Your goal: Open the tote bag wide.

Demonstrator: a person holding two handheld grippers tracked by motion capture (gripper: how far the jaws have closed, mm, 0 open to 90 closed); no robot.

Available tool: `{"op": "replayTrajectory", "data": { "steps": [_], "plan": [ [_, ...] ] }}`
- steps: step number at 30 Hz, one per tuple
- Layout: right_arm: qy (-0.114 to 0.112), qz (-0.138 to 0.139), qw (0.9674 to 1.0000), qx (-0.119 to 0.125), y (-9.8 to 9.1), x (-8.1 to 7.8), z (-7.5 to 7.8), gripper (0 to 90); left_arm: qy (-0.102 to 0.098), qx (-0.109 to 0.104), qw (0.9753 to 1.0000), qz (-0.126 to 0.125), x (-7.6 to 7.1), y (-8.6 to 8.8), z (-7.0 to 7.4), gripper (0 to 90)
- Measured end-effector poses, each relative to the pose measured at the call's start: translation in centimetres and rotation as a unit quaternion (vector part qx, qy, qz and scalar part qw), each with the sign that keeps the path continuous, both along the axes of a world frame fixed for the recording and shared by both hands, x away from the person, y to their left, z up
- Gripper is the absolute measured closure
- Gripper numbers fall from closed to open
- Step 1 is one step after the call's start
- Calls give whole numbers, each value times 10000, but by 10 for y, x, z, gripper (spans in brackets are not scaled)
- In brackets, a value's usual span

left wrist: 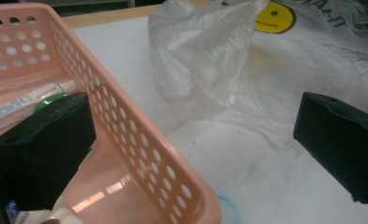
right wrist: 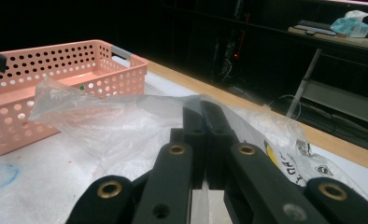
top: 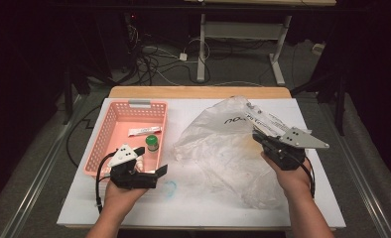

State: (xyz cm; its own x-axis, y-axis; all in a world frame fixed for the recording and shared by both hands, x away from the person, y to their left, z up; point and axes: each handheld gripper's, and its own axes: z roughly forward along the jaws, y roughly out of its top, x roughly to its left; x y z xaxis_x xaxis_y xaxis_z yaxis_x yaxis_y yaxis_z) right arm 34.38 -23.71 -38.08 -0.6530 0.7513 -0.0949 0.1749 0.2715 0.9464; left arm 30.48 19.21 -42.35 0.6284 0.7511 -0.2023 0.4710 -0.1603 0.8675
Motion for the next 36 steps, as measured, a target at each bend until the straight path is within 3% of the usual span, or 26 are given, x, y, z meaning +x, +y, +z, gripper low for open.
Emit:
{"op": "replayTrajectory", "data": {
  "steps": [10,14,17,20,24,28,30,32,34,36],
  "plan": [
    [29,-22,10000,71,-4,0,1,900,226,-119,9988,409,36,24,16,16],
    [27,20,10000,58,-3,0,1,900,212,102,9977,633,57,32,25,149],
    [37,20,10000,59,-2,0,1,900,344,46,9969,709,77,38,30,228],
    [32,30,10000,40,-1,-1,0,900,467,222,9948,878,96,41,30,293],
    [27,60,10000,33,-1,-1,1,900,874,241,9901,1072,123,46,25,343],
    [23,66,10000,25,-1,-1,1,900,1097,369,9849,1287,141,52,15,513],
    [35,67,10000,40,-1,-1,0,900,1141,582,9826,1344,149,53,10,659],
    [41,88,9999,43,-1,-1,0,900,1232,907,9802,1259,158,53,4,879],
    [36,78,10000,31,-1,-1,1,900,1480,1185,9744,1211,169,50,-3,880],
    [30,82,10000,28,-1,-2,1,900,1658,1304,9692,1269,179,49,-9,881]
  ]
}}
